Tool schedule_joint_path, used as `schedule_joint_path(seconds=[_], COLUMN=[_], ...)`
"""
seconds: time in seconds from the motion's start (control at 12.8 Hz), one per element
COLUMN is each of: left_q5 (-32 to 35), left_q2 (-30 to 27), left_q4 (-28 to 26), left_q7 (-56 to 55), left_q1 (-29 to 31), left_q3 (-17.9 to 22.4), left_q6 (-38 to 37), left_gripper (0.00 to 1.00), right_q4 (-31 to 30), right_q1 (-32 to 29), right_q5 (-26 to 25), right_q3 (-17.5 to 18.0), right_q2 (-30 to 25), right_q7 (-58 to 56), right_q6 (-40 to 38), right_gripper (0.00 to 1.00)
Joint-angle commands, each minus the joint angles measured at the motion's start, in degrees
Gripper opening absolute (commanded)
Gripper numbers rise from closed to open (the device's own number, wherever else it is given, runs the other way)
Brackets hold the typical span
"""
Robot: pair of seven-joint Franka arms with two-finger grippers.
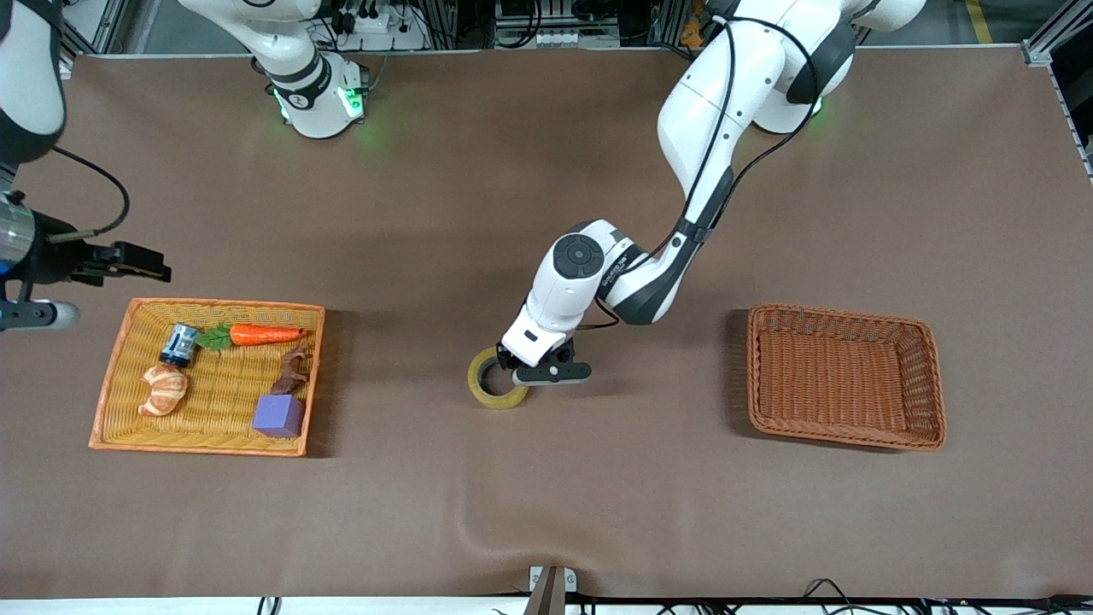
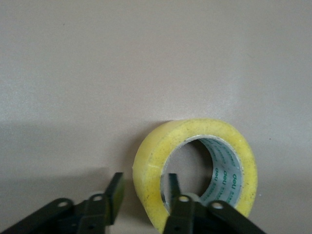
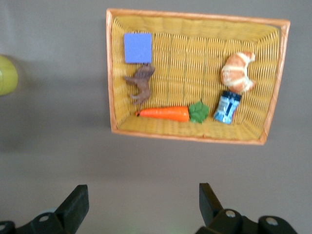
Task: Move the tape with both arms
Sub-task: 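Reach the left gripper to the tape roll and grasp its rim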
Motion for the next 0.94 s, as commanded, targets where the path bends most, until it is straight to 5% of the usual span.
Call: schedule_joint_path(seconds=[0.0,0.08,0.23,0.31,0.55,0.86], left_q5=[0.43,0.43,0.78,0.78,1.13,0.87], left_q2=[2.0,2.18,2.8,2.8,-2.8,-15.54], left_q4=[1.67,1.67,1.49,1.4,0.18,0.26], left_q7=[0.47,0.46,2.21,4.13,8.02,15.73], left_q1=[-1.22,-1.4,-1.84,-1.75,2.18,11.15], left_q3=[0.97,1.06,1.58,1.59,1.5,1.06], left_q6=[1.78,1.96,2.05,2.05,-1.17,-20.14], left_gripper=[0.37,0.38,0.06,0.0,0.0,0.0], right_q4=[1.27,1.01,-0.74,-1.71,-4.53,-4.01], right_q1=[-1.51,-2.55,-3.35,-3.35,-3.44,-4.32], right_q5=[0.97,1.68,2.56,2.48,1.95,1.77], right_q3=[0.52,0.52,0.35,0.35,0.26,0.26], right_q2=[-2.91,-3.89,-5.73,-6.44,-8.64,-8.38], right_q7=[-0.19,-0.09,-0.01,-0.01,0.26,0.43], right_q6=[-2.98,-3.15,-2.81,-1.93,0.79,1.5], right_gripper=[1.0,1.0,1.0,1.0,1.0,1.0])
